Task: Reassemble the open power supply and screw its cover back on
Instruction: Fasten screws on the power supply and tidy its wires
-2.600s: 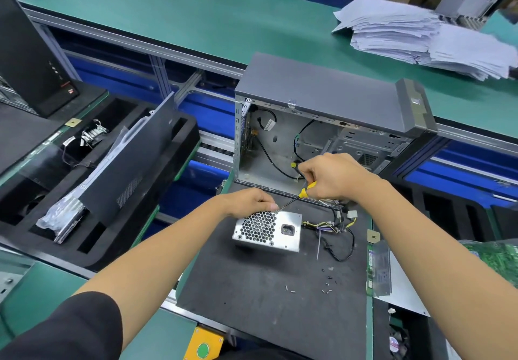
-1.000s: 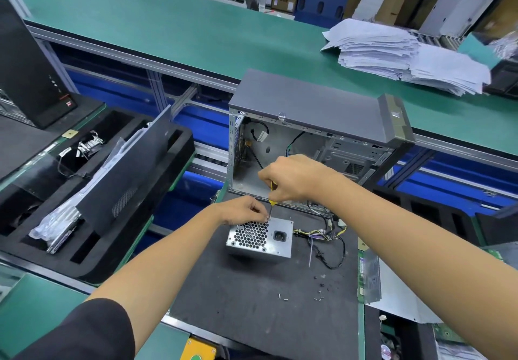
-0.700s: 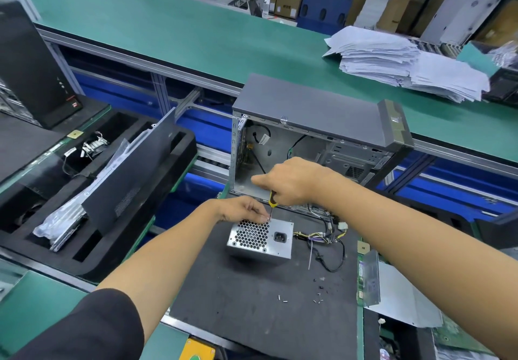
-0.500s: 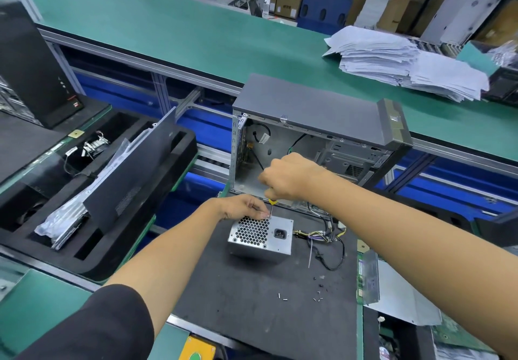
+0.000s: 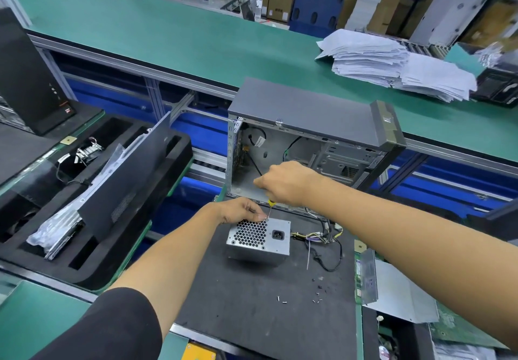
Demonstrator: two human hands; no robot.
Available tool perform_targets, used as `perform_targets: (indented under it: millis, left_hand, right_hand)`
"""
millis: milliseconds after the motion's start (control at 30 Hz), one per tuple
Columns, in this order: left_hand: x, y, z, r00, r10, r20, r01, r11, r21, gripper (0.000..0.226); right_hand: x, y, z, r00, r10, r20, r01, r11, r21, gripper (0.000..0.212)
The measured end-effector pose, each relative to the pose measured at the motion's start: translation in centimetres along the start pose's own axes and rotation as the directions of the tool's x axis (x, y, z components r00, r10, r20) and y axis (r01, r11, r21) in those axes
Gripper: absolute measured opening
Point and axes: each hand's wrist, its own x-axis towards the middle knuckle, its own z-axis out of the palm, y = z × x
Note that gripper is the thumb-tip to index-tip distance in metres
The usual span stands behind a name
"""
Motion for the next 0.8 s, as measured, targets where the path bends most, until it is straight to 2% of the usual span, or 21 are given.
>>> perform_targets:
  millis: [100,167,200,267,333,400,467,533,633,733,800]
  left_hand:
    - [0.3,-0.2,0.0,1.000,0.003,-0.012,-0.003,1.000,-0.015,0.014]
    - [0.4,-0.3,-0.1,1.000,0.001,-0.005,-0.001,1.000,-0.019,0.014]
    - [0.4,-0.3,-0.1,1.000,0.000,0.002,0.000,1.000,-0.019,0.014]
    - [0.4,-0.3,-0.2,1.000,0.001,0.010,-0.001,1.000,-0.021,0.017]
    - [0.4,-0.4,-0.2,1.000,0.003,-0.010,-0.003,1.000,-0.008,0.021]
    - [0.5,-0.6,-0.2,1.000,0.022,-0.013,-0.021,1.000,0.009,0.018]
    - [0.5,-0.7,-0.2,0.999,0.033,-0.012,-0.033,0.999,0.010,0.014]
    - [0.7,-1.0,-0.3,0.999,0.033,-0.021,-0.033,0.999,0.004,0.012]
    - [1.1,-1.2,-0.3,0.999,0.051,-0.019,-0.051,0.999,-0.004,0.008]
    - [1.2,-1.7,-0.1,0.997,0.078,-0.008,-0.078,0.997,0.004,0.007]
    - [1.1,-2.0,-0.1,0.995,0.097,-0.006,-0.097,0.995,0.003,0.007]
  right_hand:
    - [0.3,-1.2,-0.2,0.970,0.190,0.152,-0.210,0.969,0.129,0.007]
    - [0.5,-1.3,-0.5,0.952,0.208,0.227,-0.244,0.958,0.147,0.022]
    - [0.5,-1.1,-0.5,0.959,0.172,0.225,-0.201,0.973,0.113,0.028]
    - [0.3,-0.2,-0.8,0.985,0.024,0.171,-0.016,0.999,-0.048,0.043]
    - [-0.1,0.9,-1.1,0.979,-0.156,0.132,0.182,0.960,-0.214,0.051]
    - [-0.2,1.4,-1.0,0.939,-0.319,0.128,0.343,0.883,-0.319,0.041]
    - [-0.2,1.4,-0.7,0.930,-0.351,0.112,0.368,0.864,-0.343,0.034]
    - [-0.2,1.4,0.0,0.967,-0.231,0.104,0.251,0.930,-0.268,0.032]
    - [-0.2,0.9,0.8,0.979,0.041,0.198,-0.039,0.999,-0.015,0.007]
    - [0.6,0.9,0.4,0.927,0.201,0.318,-0.269,0.945,0.187,0.020]
    - [1.1,0.8,0.2,0.917,0.222,0.332,-0.303,0.928,0.216,0.025]
